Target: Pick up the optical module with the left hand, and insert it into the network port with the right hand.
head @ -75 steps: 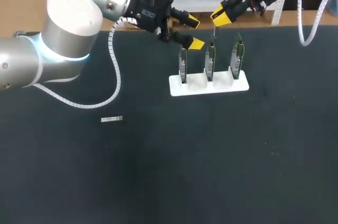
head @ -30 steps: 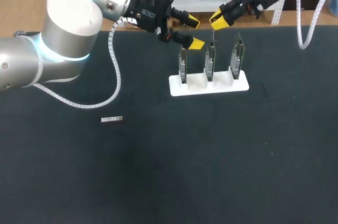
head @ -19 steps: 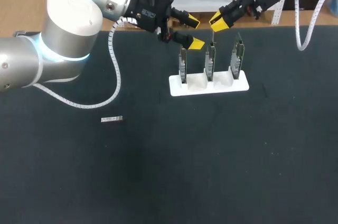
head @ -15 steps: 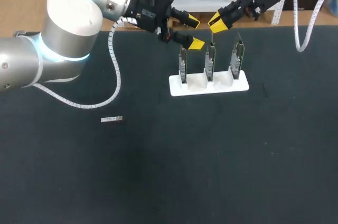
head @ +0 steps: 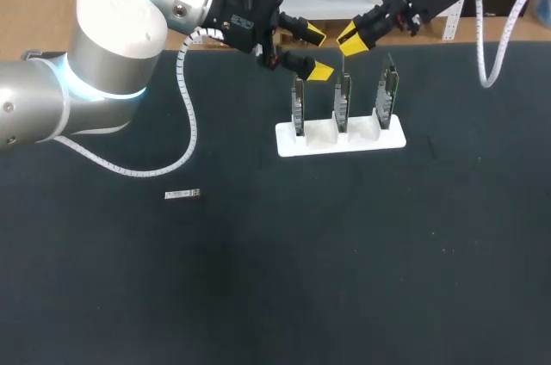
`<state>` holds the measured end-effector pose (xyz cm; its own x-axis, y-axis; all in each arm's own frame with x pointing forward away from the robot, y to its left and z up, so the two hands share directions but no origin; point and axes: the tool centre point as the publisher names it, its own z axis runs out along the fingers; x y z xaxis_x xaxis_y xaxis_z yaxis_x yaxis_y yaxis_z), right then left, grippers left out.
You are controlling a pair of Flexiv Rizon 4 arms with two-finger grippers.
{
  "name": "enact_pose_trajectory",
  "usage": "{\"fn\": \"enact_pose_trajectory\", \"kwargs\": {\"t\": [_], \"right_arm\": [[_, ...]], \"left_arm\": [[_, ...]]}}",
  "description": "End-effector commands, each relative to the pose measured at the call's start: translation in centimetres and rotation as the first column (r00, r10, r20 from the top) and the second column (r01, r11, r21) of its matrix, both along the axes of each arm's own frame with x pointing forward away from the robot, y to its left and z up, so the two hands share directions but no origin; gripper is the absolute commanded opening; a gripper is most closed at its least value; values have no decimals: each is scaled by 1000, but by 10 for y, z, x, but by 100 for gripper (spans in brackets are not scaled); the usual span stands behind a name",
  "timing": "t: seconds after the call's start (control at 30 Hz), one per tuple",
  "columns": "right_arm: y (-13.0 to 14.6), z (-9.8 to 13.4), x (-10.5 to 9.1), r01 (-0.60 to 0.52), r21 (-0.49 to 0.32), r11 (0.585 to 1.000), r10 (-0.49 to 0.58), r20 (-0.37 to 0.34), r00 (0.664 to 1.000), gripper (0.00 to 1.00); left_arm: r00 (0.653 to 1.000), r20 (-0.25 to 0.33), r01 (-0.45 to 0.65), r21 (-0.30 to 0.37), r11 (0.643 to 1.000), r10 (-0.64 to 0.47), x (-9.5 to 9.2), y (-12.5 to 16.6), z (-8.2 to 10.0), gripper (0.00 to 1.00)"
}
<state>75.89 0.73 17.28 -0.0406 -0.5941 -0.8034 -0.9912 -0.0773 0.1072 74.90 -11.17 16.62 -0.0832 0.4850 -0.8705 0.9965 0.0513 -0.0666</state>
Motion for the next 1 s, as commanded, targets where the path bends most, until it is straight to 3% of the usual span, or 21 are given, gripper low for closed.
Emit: {"fn": "enact_pose_trajectory", "kwargs": {"t": [0.03, 1.0], "right_arm": [[0, -1, -1, 4, 1, 1000, -4, 0, 1000, 0], [0, -8, 1, 0, -5, 1000, 0, 5, 1000, 0]], "left_arm": [[1000, -3, 2, 5, 1000, -2, 2, -1, 1, 100], [1000, -3, 2, 5, 1000, -2, 2, -1, 1, 100]]}}
